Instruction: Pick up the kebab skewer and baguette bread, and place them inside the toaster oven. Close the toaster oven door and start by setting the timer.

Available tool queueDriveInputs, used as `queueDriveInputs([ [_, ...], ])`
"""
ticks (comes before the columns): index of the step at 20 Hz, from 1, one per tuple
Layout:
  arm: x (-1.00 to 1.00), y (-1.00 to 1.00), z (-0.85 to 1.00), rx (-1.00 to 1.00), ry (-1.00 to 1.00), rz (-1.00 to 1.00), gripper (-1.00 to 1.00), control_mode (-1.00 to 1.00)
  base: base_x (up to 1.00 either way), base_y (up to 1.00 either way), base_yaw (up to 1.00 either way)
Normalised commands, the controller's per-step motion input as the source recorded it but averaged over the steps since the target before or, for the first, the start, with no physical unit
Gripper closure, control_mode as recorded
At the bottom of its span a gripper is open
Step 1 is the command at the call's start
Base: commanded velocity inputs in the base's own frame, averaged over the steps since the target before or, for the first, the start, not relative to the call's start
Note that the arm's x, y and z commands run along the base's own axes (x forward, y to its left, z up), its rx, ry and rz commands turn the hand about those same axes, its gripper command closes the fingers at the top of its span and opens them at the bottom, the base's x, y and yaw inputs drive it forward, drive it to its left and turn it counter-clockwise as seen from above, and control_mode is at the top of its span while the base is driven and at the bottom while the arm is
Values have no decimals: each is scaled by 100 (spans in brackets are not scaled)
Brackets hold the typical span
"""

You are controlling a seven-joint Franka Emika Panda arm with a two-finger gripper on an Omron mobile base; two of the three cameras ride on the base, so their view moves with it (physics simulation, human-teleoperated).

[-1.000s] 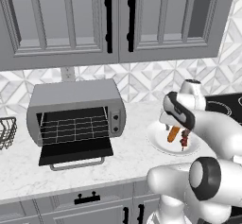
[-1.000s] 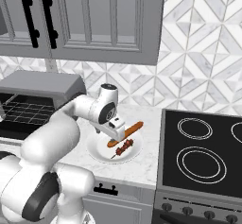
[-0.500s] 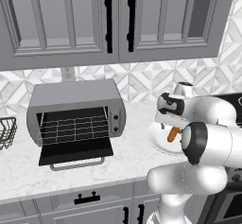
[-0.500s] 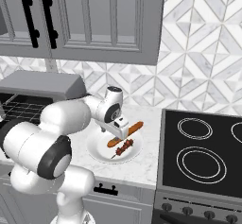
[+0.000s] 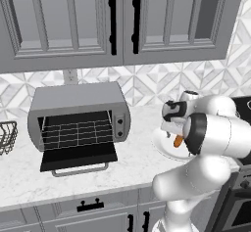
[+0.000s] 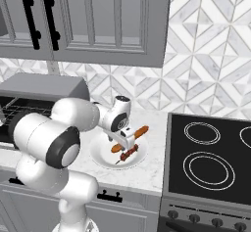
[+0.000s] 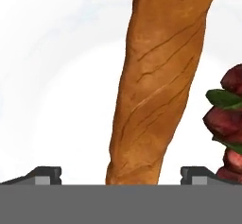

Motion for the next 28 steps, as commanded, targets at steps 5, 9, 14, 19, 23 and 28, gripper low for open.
queueDriveInputs([
  [5,21,0,-19,0,0,-5,-100,-100,0,0,0],
  [9,9,1,-13,0,0,-1,-100,-100,0,0,0],
  [14,0,3,-2,0,0,0,100,-100,0,0,0],
  [19,0,0,-6,0,3,0,100,-100,0,0,0],
  [23,-40,24,59,0,-1,0,100,-100,0,0,0],
  [28,-96,93,99,0,-5,0,100,-100,0,0,0],
])
